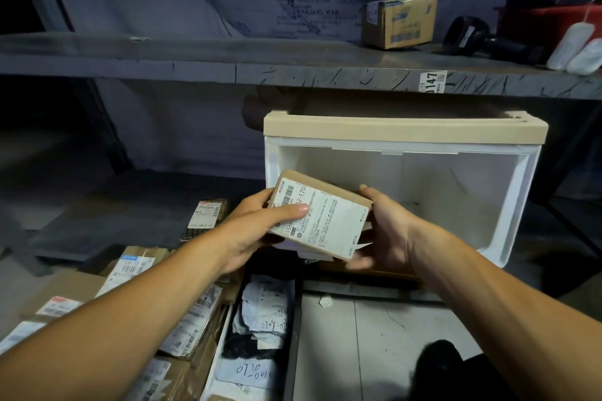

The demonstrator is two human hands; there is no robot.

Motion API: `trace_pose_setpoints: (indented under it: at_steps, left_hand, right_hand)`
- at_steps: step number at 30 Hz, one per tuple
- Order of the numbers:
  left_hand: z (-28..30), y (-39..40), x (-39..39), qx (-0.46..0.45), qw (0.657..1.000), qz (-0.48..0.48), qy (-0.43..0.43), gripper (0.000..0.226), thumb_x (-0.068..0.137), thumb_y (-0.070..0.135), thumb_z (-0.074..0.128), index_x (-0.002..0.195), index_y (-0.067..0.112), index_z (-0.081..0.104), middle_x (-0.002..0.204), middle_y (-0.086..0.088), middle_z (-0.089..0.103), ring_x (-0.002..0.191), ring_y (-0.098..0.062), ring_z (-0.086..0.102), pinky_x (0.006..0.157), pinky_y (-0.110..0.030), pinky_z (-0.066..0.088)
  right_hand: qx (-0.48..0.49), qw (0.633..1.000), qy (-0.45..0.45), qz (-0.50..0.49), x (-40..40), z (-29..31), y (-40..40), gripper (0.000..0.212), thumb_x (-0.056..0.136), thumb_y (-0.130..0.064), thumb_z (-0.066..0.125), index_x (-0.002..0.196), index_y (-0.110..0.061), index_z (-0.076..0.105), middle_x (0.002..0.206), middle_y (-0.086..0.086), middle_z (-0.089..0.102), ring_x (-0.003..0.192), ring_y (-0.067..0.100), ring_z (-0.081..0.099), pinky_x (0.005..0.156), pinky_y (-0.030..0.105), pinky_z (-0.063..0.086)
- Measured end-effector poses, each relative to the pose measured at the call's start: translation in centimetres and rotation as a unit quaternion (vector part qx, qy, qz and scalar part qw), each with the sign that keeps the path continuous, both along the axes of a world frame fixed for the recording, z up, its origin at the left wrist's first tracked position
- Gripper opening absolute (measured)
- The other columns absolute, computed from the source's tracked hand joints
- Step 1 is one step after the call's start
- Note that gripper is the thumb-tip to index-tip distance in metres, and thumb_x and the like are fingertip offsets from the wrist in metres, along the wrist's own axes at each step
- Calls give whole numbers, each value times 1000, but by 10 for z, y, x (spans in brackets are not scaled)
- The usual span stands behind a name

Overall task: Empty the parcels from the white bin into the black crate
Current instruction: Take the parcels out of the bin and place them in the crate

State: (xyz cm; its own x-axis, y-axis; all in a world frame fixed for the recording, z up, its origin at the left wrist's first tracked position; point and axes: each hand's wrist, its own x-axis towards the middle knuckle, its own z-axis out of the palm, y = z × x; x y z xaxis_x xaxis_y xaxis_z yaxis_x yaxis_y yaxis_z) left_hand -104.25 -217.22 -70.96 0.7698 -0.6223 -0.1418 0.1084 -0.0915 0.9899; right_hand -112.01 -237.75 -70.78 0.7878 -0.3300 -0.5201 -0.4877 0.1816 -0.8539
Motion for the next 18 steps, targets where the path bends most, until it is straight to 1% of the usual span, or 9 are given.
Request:
trace_pose_setpoints:
  at_steps: [3, 4, 6, 8, 9, 11, 14, 16, 18]
  left_hand:
    - [4, 2, 2, -7, 1000, 19, 3, 47, 72, 30, 78, 117, 18, 71, 109, -5, 77, 108, -21, 71, 108, -50, 46]
    - [5, 2, 3, -6, 1000, 23, 5, 48, 70, 31, 78, 116, 18, 71, 109, -5, 77, 109, -21, 71, 108, -50, 45]
    - [7, 2, 4, -6, 999, 28, 14, 45, 69, 33, 78, 112, 19, 73, 108, -5, 77, 112, -24, 69, 107, -50, 44]
    - [9, 1, 6, -4, 999, 39, 25, 33, 77, 30, 77, 108, 21, 74, 106, -5, 77, 112, -25, 68, 102, -48, 45]
    - [10, 1, 6, -3, 999, 44, 27, 27, 81, 27, 75, 107, 21, 74, 105, -5, 78, 109, -24, 69, 97, -45, 47]
    - [10, 0, 7, -1, 999, 39, 26, 22, 85, 23, 73, 106, 20, 74, 104, -5, 78, 101, -19, 71, 83, -38, 49]
    - [10, 1, 5, 8, 1000, 20, 19, 21, 87, 22, 71, 108, 20, 74, 103, -6, 78, 95, -18, 72, 75, -33, 50]
    - [10, 1, 6, 12, 1000, 16, 17, 19, 87, 20, 71, 105, 22, 75, 102, -6, 78, 98, -21, 72, 78, -36, 53]
    - [9, 3, 8, 20, 1000, 11, 17, 20, 85, 18, 74, 104, 23, 77, 105, -8, 77, 107, -28, 70, 96, -47, 52]
  right_hand:
    - [-72, 997, -2, 19, 1, -6, -3, 72, 93, -78, 34, 99, -14, 69, 96, 11, 75, 90, 30, 71, 83, 43, 53]
    - [-93, 995, -13, 23, 0, -5, -1, 73, 91, -80, 36, 102, -17, 71, 106, 9, 74, 101, 28, 68, 92, 47, 50]
    - [-103, 993, -49, 28, -2, -2, 2, 66, 91, -79, 38, 99, -23, 73, 113, 8, 74, 111, 27, 64, 103, 51, 44]
    - [-100, 991, -80, 49, -2, 2, 5, 63, 92, -78, 38, 93, -25, 73, 111, 8, 75, 111, 25, 63, 107, 50, 40]
    - [-103, 988, -94, 69, -2, 3, 6, 64, 91, -78, 39, 96, -25, 74, 110, 7, 76, 109, 23, 63, 109, 49, 38]
    - [-112, 981, -118, 104, -1, 3, 10, 71, 91, -76, 42, 110, -15, 73, 111, 9, 76, 105, 23, 64, 113, 49, 37]
    - [-113, 975, -129, 145, -1, 4, 14, 60, 90, -63, 57, 124, -16, 68, 114, 8, 76, 110, 26, 70, 108, 51, 47]
    - [-112, 971, -127, 170, -1, 2, 15, 61, 82, -60, 62, 128, -19, 65, 114, 5, 76, 111, 26, 71, 105, 50, 51]
    - [-119, 966, -129, 191, -1, -1, 14, 56, 85, -56, 64, 127, -21, 63, 111, 0, 77, 109, 22, 71, 105, 48, 49]
